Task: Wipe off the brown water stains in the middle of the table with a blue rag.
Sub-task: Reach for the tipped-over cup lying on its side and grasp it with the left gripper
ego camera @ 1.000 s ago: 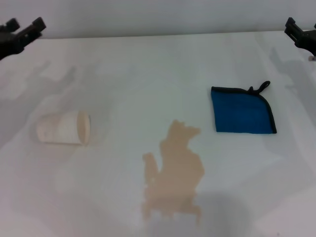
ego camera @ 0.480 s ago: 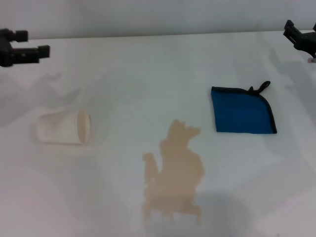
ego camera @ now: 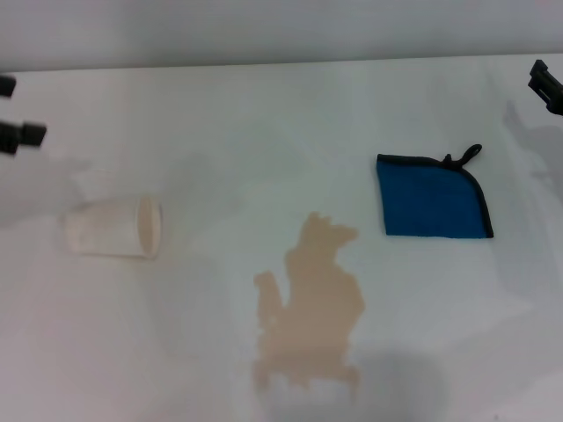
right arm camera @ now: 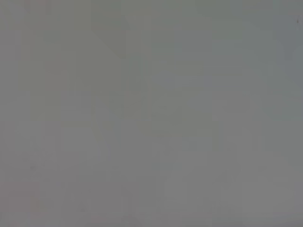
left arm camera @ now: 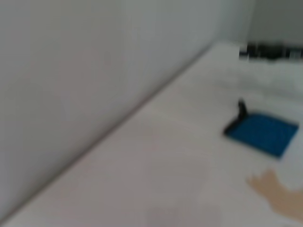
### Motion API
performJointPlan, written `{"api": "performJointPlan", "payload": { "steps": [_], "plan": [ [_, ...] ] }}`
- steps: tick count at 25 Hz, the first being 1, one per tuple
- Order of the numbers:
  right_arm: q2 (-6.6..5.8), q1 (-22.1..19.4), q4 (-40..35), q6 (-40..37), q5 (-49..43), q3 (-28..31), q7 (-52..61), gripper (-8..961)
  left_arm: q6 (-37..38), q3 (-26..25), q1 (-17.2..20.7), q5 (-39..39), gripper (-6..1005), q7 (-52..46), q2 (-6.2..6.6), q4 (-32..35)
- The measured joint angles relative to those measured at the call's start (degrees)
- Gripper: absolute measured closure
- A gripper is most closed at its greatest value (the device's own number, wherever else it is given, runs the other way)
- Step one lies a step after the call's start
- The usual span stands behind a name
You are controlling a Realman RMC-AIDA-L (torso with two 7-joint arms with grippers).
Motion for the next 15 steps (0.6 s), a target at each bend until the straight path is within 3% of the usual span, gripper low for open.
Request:
{"api": "performJointPlan", "payload": {
  "steps": [1, 7, 9, 15],
  "plan": [
    [0.02, -0.08, 0.08, 0.36, -0.02, -0.06, 0.01, 88, -0.74, 0.07, -0.24, 1.73, 122, -0.64, -0.42, 0.96],
    [0.22, -0.14, 0.76, 1.68, -0.22, -0.16, -0.01, 88, -4.85, 0.36, -2.55, 15.04, 123, -1.78, -5.81, 8.65],
    [0.28, -0.14, 1.18, 1.95, -0.26, -0.17, -0.01, 88, -5.9, 0.96, -3.16, 17.0, 122, -1.57, -6.53, 9.5],
    [0.28, -0.37, 2.27, 2.4, -0.3, -0.18, -0.03, 88, -7.42, 3.86, -4.12, 20.69, 122, -1.3, -7.11, 9.98]
  ]
}}
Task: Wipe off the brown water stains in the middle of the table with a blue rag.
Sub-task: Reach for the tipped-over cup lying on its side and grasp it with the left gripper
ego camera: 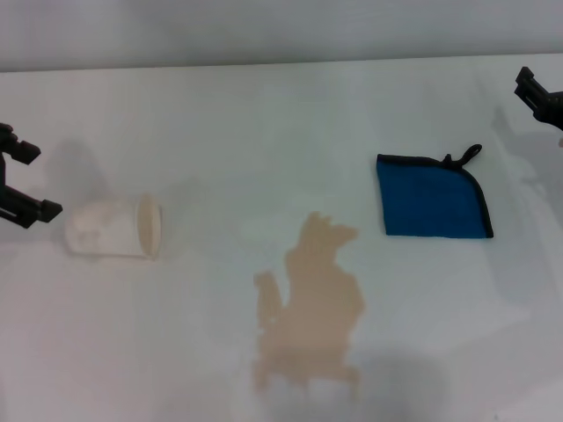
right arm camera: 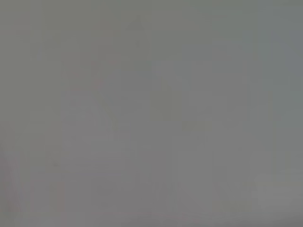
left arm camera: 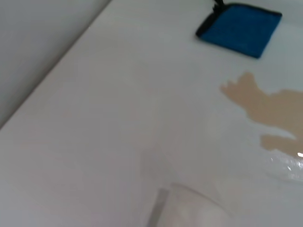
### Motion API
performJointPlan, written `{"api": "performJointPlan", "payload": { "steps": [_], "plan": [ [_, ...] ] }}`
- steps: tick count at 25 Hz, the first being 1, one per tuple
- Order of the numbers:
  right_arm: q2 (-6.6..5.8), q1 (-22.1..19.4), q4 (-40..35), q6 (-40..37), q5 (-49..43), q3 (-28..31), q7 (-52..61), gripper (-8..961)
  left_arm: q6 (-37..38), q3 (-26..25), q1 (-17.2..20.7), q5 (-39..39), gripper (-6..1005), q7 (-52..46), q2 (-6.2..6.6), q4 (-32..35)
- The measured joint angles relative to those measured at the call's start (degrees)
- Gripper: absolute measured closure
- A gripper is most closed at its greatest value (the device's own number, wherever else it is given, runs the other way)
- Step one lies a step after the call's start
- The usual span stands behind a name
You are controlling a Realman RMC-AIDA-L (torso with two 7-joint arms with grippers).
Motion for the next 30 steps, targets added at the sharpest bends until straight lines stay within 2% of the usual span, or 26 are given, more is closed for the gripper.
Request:
{"api": "performJointPlan", "payload": {
  "steps": [10, 17, 24, 30],
  "plan": [
    [0.08, -0.19, 1.42, 0.84, -0.02, 0.06, 0.0, 89, 1.48, 0.54, 0.38, 3.41, 123, 3.57, -1.04, 0.12],
    [0.03, -0.2, 1.44, 0.85, 0.26, 0.37, 0.0, 89, 5.73, 1.05, 0.33, 6.33, 122, 9.9, -2.64, 1.18],
    [0.06, -0.13, 2.14, 0.82, 0.1, 0.23, 0.15, 89, 8.62, 5.36, 0.51, 9.88, 122, 14.85, -4.47, 0.44],
    [0.18, 0.04, 3.02, 0.48, 0.0, 0.1, 0.02, 90, 12.08, 6.16, 0.35, 11.6, 122, 17.23, -6.36, -1.4]
  ]
}}
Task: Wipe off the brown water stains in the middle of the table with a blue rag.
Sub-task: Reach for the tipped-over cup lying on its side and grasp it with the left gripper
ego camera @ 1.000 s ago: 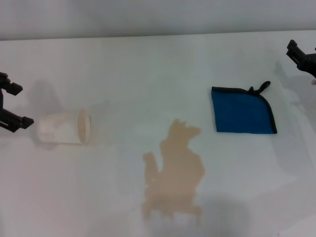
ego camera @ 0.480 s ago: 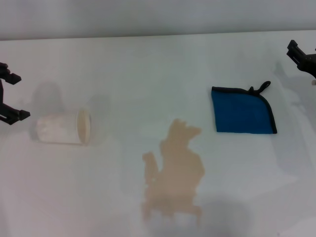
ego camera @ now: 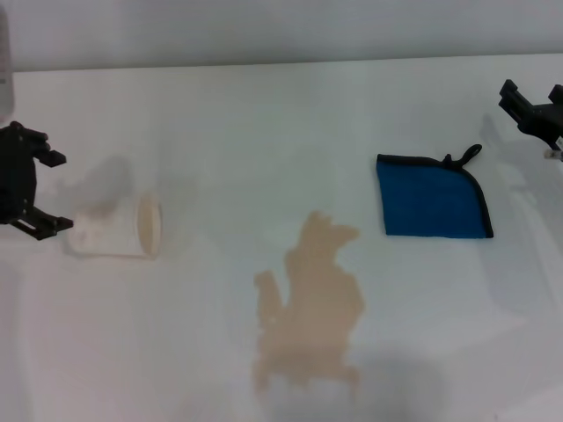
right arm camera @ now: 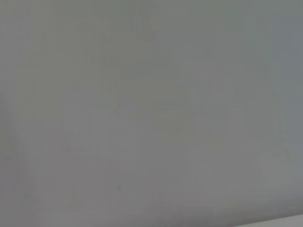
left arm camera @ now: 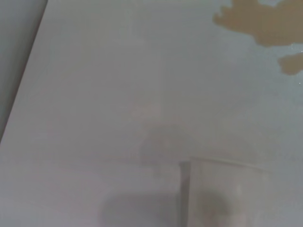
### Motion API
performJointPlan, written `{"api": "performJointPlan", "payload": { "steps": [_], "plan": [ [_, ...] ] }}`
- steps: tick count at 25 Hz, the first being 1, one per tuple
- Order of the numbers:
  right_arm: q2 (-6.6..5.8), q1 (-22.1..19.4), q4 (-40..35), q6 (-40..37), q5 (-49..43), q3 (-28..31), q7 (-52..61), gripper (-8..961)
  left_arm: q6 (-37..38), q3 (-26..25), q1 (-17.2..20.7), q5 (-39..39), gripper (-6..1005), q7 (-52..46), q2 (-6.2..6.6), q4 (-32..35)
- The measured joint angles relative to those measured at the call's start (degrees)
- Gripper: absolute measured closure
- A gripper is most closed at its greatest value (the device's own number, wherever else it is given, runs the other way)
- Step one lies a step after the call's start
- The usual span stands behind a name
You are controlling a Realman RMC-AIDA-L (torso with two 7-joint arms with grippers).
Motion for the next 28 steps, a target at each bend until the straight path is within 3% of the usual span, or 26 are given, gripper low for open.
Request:
{"api": "performJointPlan", "payload": {
  "steps": [9, 16, 28],
  "plan": [
    [0.0, 0.28, 0.0, -0.08, 0.16, 0.37, -0.02, 90, 3.34, 1.77, -0.16, 0.48, 121, 1.66, -1.91, -3.85],
    [-0.07, 0.51, 0.0, -0.04, 0.42, 0.42, -0.02, 90, 5.67, 4.04, -0.07, 1.13, 122, 1.25, -2.14, -5.21],
    [-0.1, 0.76, 0.0, -0.21, 0.41, 0.43, -0.03, 91, 12.55, 6.43, -1.69, 0.71, 123, 2.01, -2.46, -13.2]
  ]
}}
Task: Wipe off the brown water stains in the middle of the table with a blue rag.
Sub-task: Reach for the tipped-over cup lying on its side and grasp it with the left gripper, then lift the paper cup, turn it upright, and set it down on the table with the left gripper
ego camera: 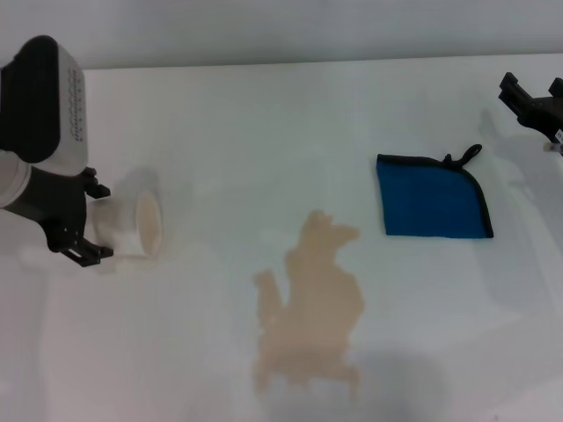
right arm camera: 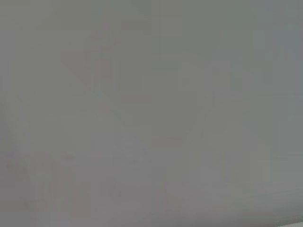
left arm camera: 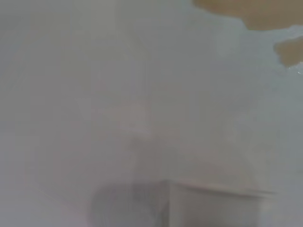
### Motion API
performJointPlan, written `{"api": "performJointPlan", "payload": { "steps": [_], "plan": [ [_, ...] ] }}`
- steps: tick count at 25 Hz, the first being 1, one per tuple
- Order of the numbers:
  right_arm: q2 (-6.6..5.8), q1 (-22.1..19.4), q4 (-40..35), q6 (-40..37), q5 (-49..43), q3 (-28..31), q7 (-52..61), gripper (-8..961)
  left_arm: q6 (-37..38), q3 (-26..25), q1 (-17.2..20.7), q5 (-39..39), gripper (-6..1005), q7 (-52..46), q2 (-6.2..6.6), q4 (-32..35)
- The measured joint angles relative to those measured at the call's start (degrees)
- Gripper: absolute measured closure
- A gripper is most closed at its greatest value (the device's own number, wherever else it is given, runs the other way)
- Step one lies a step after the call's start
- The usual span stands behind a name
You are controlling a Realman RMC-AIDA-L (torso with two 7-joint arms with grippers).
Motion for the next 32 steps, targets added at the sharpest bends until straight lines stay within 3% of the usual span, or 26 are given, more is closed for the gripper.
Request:
{"api": "performJointPlan", "payload": {
  "steps": [22, 29, 32],
  "plan": [
    [0.01, 0.14, 0.0, -0.17, 0.05, -0.01, 0.23, 92, 3.18, 0.07, -1.95, -0.85, 122, 2.41, 0.03, -6.51],
    [0.0, 0.13, 0.0, -0.23, 0.1, 0.0, 0.2, 92, 3.62, -0.89, -2.15, -3.15, 248, 1.74, 0.08, -6.9],
    [-0.04, 0.11, 0.0, -0.22, 0.1, -0.01, 0.2, 92, 3.55, -4.16, -2.24, -7.25, 288, 1.51, 0.35, -5.97]
  ]
}}
